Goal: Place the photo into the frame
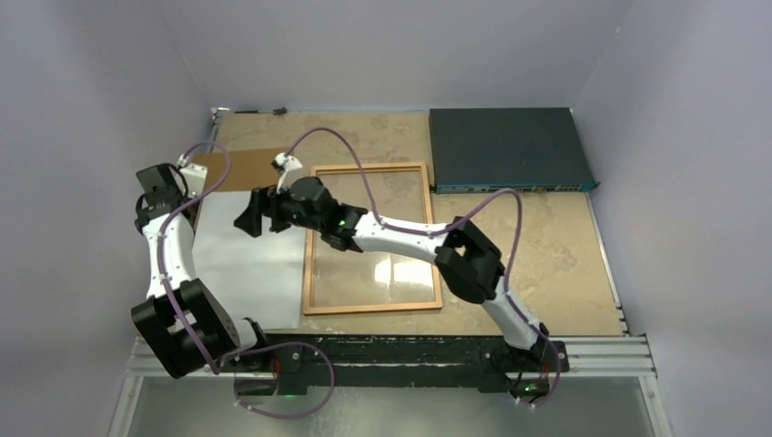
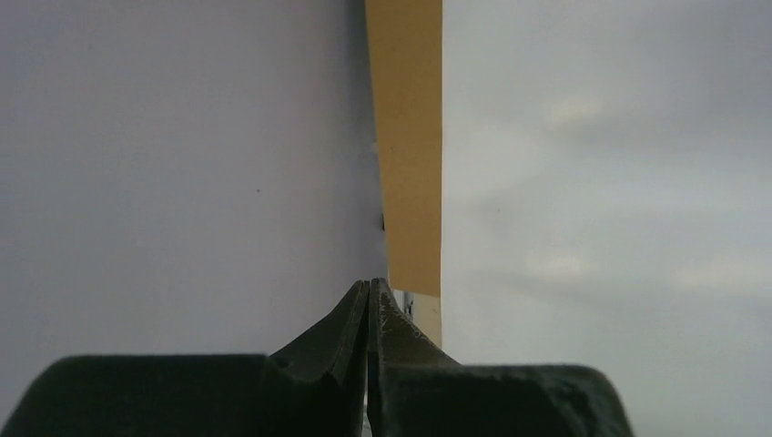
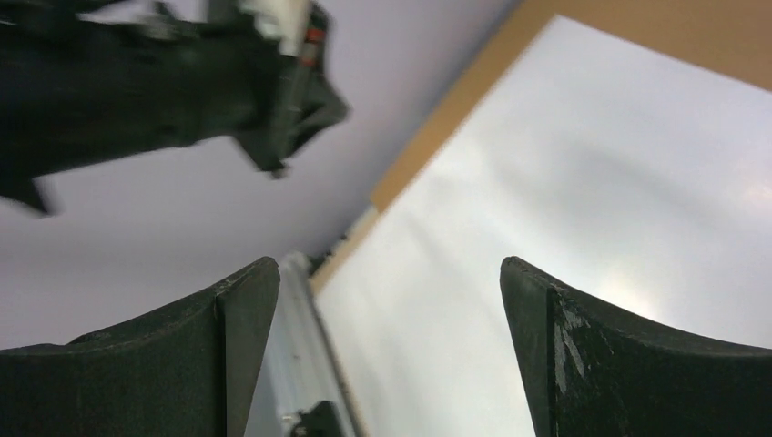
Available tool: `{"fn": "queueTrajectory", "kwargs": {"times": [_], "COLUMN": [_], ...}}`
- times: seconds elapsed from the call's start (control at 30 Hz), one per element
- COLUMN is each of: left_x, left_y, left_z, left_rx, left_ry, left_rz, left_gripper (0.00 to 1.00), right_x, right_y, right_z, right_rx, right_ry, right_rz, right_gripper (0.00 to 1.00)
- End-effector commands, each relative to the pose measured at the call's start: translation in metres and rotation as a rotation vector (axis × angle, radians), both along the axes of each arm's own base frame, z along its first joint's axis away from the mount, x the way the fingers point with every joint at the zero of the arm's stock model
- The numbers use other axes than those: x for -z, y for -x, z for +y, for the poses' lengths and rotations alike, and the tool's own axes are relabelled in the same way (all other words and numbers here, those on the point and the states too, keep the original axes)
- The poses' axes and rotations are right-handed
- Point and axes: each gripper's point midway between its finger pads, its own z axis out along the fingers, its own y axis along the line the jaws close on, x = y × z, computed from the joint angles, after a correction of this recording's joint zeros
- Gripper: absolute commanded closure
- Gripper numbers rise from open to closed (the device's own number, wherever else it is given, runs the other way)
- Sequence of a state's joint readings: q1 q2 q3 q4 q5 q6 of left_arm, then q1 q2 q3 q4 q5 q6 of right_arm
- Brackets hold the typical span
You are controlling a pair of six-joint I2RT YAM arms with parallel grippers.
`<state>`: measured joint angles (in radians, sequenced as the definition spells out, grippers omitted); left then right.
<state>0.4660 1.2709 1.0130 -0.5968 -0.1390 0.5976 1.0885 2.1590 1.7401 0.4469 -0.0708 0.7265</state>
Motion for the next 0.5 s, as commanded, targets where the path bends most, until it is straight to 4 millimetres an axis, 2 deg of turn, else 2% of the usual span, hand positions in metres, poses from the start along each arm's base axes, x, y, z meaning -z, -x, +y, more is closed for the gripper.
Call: {"fn": "queueTrajectory", "kwargs": {"times": [0.0, 0.1, 0.23, 0.37, 0.47], "left_x": [0.035, 0.057, 0.073, 0.087, 0.093], "left_y": [0.005, 0.012, 0.014, 0.016, 0.019], "left_z": [0.003, 0.000, -0.007, -0.007, -0.007], "left_rx": [0.099, 0.117, 0.121, 0.116, 0.111], "left_ry": [0.032, 0.048, 0.102, 0.109, 0.112], "left_rz": [0.047, 0.073, 0.089, 0.102, 0.109], "left_gripper": [1.00, 1.00, 1.00, 1.00, 1.00], "right_x": [0.089, 0.109, 0.135, 0.145, 0.135], "right_y": [-0.012, -0.005, -0.001, 0.006, 0.013], "right_z": [-0.004, -0.005, -0.011, -0.011, -0.009], "right_rx": [0.047, 0.053, 0.053, 0.025, 0.021], "right_ry": [0.380, 0.451, 0.506, 0.531, 0.558], "right_rz": [-0.018, -0.011, 0.025, 0.051, 0.013], "right_gripper": [0.06, 0.01, 0.01, 0.01, 0.01]}}
